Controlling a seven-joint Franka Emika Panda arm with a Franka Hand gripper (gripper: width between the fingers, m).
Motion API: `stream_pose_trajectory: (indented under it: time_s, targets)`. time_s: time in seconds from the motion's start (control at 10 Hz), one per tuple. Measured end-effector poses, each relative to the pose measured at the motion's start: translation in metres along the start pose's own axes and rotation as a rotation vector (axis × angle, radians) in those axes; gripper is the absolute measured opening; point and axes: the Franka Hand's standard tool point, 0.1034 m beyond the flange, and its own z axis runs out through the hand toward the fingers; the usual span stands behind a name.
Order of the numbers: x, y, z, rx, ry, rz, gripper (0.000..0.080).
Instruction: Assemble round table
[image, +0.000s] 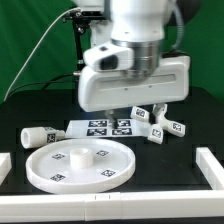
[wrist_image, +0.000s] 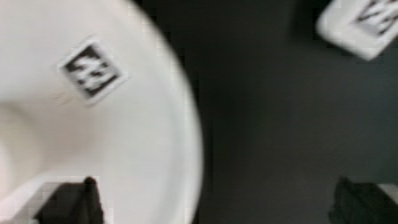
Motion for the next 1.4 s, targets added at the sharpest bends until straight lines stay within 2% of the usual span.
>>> stream_pose_trajectory:
  time_s: [0.1, 0.2, 0.3, 0.5, 0.6, 0.8, 0.9, 1.1, 1.4]
  targets:
    - [0.010, 0.011, -0.018, -0.018, 0.069, -0.055, 0.0649]
    - [0.013, 0.032, -0.034, -0.052, 0.175, -0.097, 0.0649]
    - [0.004, 0.033, -0.029, -0.052, 0.178, -0.065, 0.0649]
    - [0.005, 0.031, -0.027, -0.049, 0.169, -0.073, 0.0649]
    - [0.006, 0.037, -0.022, -0.050, 0.160, -0.101, 0.0649]
    - [0.018, 0.081, -0.002, -0.040, 0.109, -0.091, 0.0649]
    - [0.020, 0.092, 0.005, -0.039, 0.099, -0.076, 0.0649]
    - [0.018, 0.103, 0.032, -0.055, 0.102, -0.071, 0.0649]
    - [0.008, 0.101, 0.053, -0.051, 0.078, -0.069, 0.0649]
